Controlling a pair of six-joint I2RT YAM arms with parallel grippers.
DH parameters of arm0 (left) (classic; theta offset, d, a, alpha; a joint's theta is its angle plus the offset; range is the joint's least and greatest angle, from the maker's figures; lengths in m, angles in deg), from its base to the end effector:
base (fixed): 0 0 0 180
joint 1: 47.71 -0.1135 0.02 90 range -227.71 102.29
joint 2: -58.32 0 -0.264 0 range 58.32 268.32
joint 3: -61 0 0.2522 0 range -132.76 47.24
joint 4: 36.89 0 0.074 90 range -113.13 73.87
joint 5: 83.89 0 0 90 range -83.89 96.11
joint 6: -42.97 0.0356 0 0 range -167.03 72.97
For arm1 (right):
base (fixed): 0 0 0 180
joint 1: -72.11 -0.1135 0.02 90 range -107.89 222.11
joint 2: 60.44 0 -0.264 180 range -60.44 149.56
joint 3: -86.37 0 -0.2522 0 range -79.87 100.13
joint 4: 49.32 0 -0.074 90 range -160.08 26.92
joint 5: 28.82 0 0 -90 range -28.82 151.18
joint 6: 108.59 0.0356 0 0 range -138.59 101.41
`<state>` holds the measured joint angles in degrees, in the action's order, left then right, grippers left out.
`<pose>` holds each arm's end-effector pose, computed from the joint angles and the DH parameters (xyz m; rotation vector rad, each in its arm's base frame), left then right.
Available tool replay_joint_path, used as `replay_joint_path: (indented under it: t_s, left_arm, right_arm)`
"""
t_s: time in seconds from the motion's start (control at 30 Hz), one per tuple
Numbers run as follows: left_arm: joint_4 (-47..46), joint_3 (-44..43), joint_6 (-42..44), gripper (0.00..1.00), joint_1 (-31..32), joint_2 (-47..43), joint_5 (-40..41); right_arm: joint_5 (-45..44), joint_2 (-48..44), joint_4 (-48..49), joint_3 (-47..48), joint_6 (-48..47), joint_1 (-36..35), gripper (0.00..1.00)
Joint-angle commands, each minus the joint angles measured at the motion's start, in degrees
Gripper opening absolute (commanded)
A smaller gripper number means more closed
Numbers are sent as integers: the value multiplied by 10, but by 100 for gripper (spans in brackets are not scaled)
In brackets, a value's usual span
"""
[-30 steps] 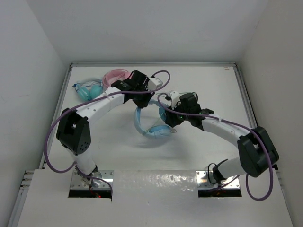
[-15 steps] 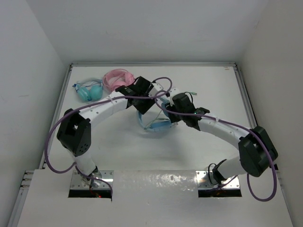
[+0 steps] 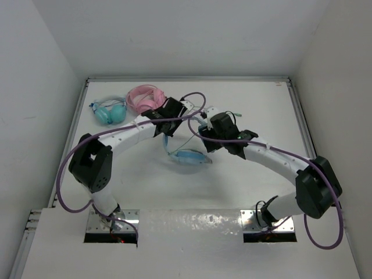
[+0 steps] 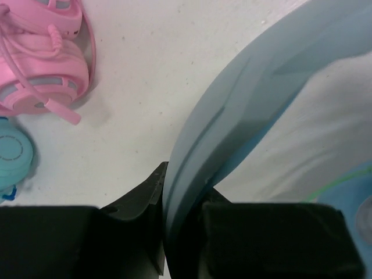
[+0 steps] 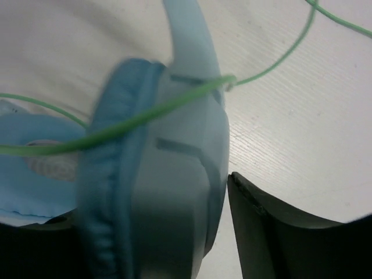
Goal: Wrap the headphones
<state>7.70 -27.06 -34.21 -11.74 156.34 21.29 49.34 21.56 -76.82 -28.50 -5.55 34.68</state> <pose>0.3034 -0.2087 0.2430 0.9283 2.3027 0.1647 0.2446 0.1780 0.2256 -0.3930 2.2998 0.1994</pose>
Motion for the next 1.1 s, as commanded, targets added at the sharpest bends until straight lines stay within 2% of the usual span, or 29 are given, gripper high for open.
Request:
replay_joint_path:
  t_s: [0.0, 0.03, 0.13, 0.17, 0.23, 0.33, 0.47, 0.53, 0.6, 0.67, 0.7, 0.73, 0.8, 0.9, 1.0, 1.07]
  left_arm:
    - [19, -11, 30, 0, 6, -34, -60]
    - [26, -15, 31, 0, 1, -32, -80]
    - [64, -44, 35, 0, -21, -19, -189]
    - [95, -58, 37, 0, -28, -5, -262]
    - [127, -95, 45, 0, -41, 15, -355]
    - [143, -129, 54, 0, -43, 24, -414]
    - [140, -146, 57, 0, -62, 5, -422]
    - [147, -155, 60, 0, -75, -5, -430]
    - [158, -180, 61, 0, -102, -12, -442]
    - [176, -210, 62, 0, -121, -20, -457]
    - [184, -218, 62, 0, -122, -26, -454]
    - [186, -232, 60, 0, -123, -30, -452]
    - [189, -244, 52, 0, -123, -38, -449]
    - [205, -276, 45, 0, -123, -39, -445]
    - [208, -290, 32, 0, -123, -43, -437]
    - [220, -317, 21, 0, -125, -40, -438]
  right_arm:
    - [51, -54, 34, 43, -47, 3, 61]
    - [59, -87, 34, 46, -64, 3, 77]
    - [82, -144, 39, 61, -89, 4, 92]
    - [93, -152, 42, 65, -93, 6, 94]
    - [105, -162, 42, 72, -99, 10, 96]
    - [89, -177, 21, 68, -117, 20, 96]
    - [96, -255, 13, 42, -106, 86, 84]
    - [59, -274, 29, 22, -124, 120, 78]
    - [38, -289, 92, -32, -153, 134, 79]
    - [56, -297, 242, -135, -204, 155, 83]
    - [103, -293, 309, -178, -240, 171, 87]
    - [130, -281, 415, -235, -250, 183, 90]
    - [236, -224, 489, -254, -248, 224, 91]
    - [345, -163, 548, -267, -254, 256, 92]
    - [393, -119, 662, -309, -276, 269, 96]
    - [407, -64, 727, -306, -245, 269, 98]
